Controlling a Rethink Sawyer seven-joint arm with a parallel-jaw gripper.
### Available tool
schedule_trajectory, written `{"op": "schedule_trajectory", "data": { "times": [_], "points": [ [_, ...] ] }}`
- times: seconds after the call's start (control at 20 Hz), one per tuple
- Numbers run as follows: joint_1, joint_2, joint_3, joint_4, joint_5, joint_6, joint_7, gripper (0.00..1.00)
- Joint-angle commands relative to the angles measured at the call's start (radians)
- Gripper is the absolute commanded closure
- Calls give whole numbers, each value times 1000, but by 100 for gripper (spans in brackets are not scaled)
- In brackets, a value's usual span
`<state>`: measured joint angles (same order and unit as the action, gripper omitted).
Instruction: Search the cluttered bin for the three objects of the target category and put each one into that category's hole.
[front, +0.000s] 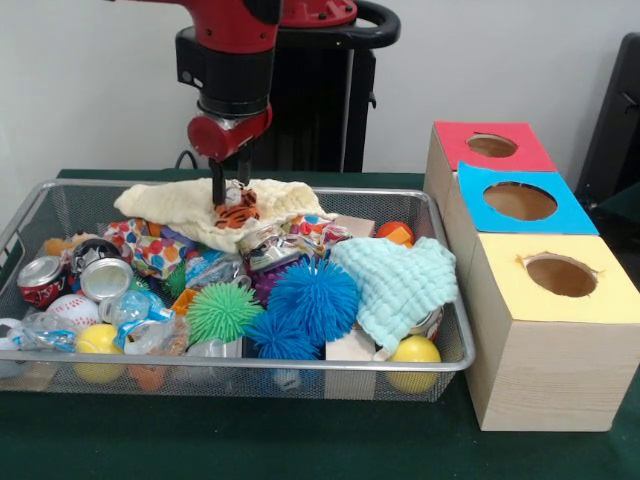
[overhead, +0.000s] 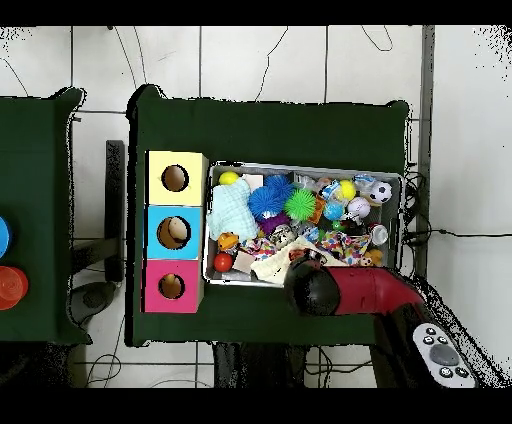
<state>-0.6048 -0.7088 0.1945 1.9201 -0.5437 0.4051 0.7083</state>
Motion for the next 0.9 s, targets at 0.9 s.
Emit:
{"op": "schedule_trajectory", "data": {
  "times": [0.9],
  "points": [
    [34,100,54,-139,-37,-69,117,0]
  ]
}}
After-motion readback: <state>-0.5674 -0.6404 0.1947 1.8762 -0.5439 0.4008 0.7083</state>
